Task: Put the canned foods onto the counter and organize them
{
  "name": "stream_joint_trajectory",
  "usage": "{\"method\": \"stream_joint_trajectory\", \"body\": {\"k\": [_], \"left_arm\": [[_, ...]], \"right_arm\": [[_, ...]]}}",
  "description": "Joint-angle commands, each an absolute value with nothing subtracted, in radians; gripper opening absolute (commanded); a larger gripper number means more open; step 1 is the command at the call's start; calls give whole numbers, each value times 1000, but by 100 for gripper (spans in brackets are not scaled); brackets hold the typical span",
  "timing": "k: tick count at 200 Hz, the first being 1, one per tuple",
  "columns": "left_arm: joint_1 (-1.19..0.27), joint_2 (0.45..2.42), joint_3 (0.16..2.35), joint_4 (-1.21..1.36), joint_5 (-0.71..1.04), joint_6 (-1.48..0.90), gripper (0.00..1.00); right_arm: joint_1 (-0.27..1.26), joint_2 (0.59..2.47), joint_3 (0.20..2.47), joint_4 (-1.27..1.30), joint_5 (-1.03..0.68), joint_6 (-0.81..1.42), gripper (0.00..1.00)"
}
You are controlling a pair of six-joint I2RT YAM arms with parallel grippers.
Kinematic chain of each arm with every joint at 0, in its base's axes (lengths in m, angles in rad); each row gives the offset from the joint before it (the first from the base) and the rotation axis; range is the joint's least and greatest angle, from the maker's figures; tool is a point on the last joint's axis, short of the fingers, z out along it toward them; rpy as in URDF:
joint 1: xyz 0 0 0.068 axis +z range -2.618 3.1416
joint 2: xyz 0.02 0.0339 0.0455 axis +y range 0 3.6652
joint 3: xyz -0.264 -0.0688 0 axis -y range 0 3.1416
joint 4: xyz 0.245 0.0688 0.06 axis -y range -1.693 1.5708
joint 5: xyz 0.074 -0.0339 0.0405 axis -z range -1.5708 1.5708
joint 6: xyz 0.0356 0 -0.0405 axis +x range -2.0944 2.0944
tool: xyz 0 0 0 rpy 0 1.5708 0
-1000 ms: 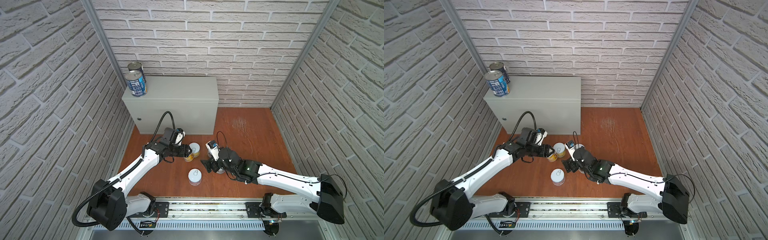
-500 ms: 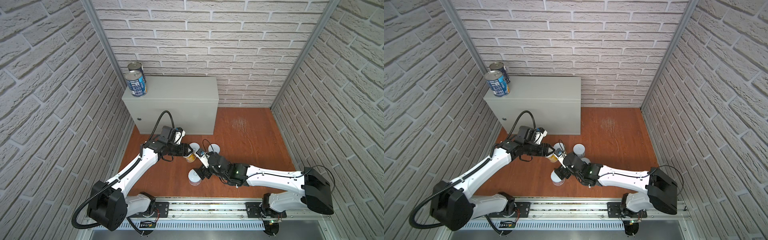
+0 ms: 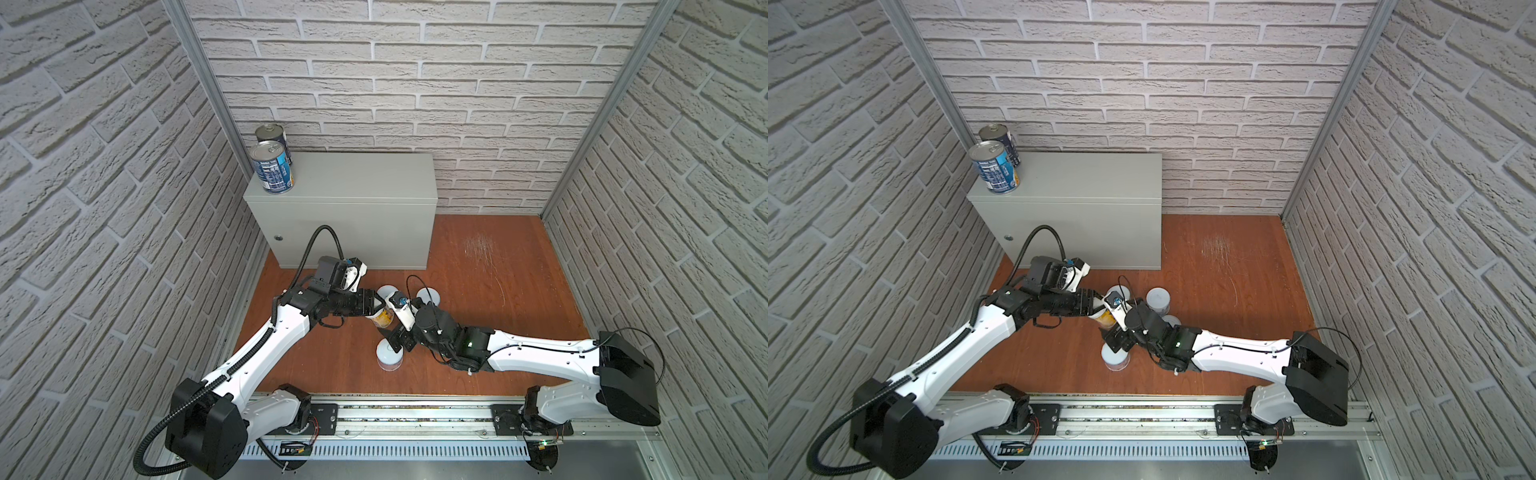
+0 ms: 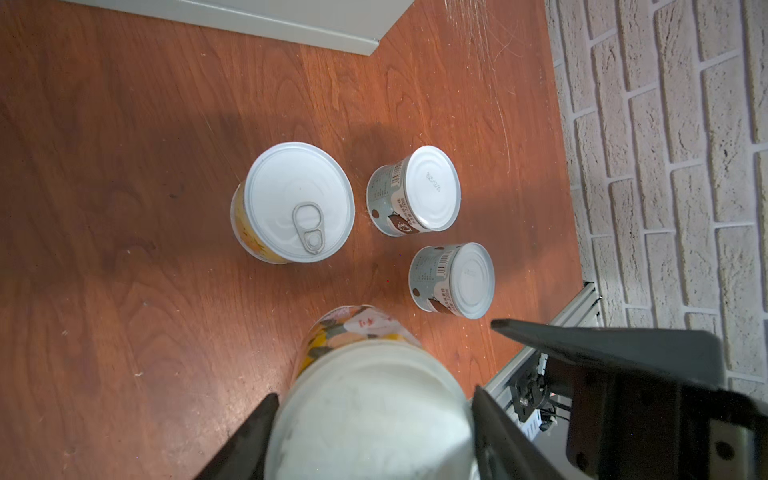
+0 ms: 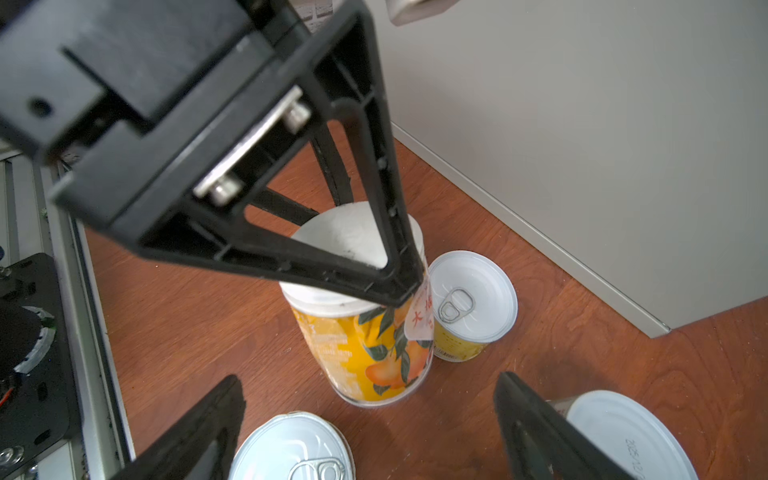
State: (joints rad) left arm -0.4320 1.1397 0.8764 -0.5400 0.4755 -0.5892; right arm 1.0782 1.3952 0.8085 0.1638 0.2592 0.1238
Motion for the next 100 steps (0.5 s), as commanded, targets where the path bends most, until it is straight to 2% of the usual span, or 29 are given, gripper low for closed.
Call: {"method": "stream_joint_trajectory", "body": {"k": [1, 100], "left_arm": [[-425, 1083, 851, -448, 507, -627, 55], [-427, 1074, 824, -382, 559, -685, 55]], "right_arm": [[1084, 1406, 809, 233, 276, 135, 94], [1085, 1428, 820, 251, 279, 144, 94]]}}
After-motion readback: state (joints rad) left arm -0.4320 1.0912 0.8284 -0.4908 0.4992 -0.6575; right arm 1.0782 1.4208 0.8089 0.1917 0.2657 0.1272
